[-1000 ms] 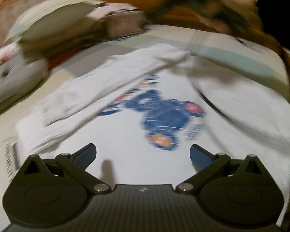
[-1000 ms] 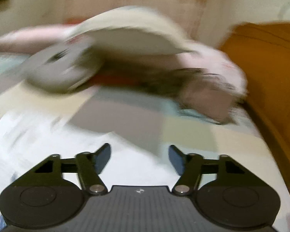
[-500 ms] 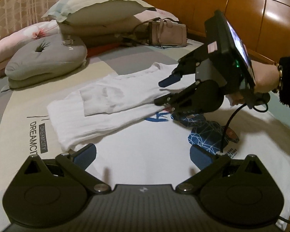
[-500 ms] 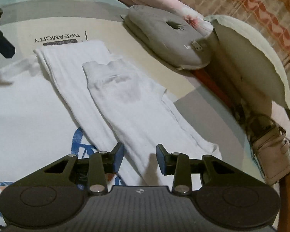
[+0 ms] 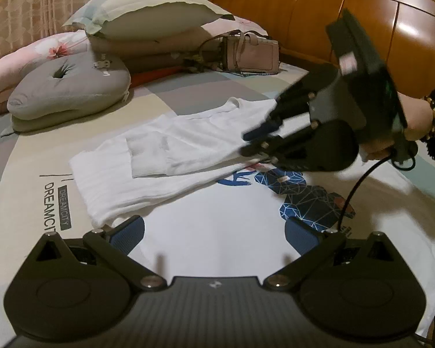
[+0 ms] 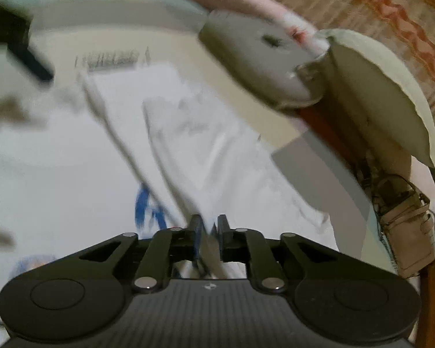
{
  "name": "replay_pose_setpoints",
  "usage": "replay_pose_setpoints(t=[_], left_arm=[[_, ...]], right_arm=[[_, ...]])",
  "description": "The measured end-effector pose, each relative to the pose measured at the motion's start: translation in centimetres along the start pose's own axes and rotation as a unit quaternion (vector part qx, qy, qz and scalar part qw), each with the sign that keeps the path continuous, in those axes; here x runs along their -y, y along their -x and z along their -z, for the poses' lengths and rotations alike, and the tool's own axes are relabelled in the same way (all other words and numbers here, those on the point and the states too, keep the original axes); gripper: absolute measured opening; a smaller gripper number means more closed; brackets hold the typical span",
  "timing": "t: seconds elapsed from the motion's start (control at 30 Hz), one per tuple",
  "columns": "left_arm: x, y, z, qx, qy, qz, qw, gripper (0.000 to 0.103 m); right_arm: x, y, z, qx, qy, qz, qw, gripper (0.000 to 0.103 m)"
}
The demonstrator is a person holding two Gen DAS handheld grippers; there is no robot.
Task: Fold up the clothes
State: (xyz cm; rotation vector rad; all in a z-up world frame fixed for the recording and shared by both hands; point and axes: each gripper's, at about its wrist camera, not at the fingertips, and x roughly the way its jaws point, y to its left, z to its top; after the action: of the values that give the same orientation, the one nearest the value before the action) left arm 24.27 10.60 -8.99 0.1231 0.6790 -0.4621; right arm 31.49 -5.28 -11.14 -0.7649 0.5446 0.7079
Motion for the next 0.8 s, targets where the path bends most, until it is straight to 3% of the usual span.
replay_pose_setpoints(t=[0.1, 0.3, 0.4, 0.43, 0.53, 0.67, 0.8], left_arm=[[-0.1, 0.1, 0.0, 0.0, 0.002, 0.004, 1.0, 0.102], [-0.6, 0.1, 0.2, -0.003, 0.004, 0.001, 1.0, 0.102], [-0.9, 0.0, 0.3, -0.006, 0.007, -0.001, 1.0, 0.102], [-0.9, -0.1, 0.3, -0.007, 0.007, -0.002, 0.9999, 0.102], [-0.9, -0.2, 0.3, -0.01, 0.007, -0.005, 0.9999, 0.102], [-0.6, -0.3, 0.3, -0.011, 0.004, -0.002, 0.9999, 0.102], [-0.4, -0.4, 0.3, -0.014, -0.001, -0.006, 0.9999, 0.102]], right_arm=[[-0.7, -0.3, -1.7, 0.027, 0.006, -0.013, 1.0, 0.027], [-2.8, -4.1, -4.9, 0.031, 0.027, -0.052, 0.998, 0.037], [-3.6, -5.3, -5.3, 0.031, 0.031, -0.047, 0.998, 0.035], [-3.7, -5.5, -5.4, 0.032, 0.03, -0.045, 0.998, 0.024], [-4.2, -4.8, -5.3, 0.056, 0.032, -0.046, 0.997, 0.019], [-4.6, -3.4, -5.0, 0.065, 0.047, -0.085, 0.993, 0.024], [-3.8, -2.6, -4.5, 0.046, 0.025, -0.073, 0.996, 0.032]])
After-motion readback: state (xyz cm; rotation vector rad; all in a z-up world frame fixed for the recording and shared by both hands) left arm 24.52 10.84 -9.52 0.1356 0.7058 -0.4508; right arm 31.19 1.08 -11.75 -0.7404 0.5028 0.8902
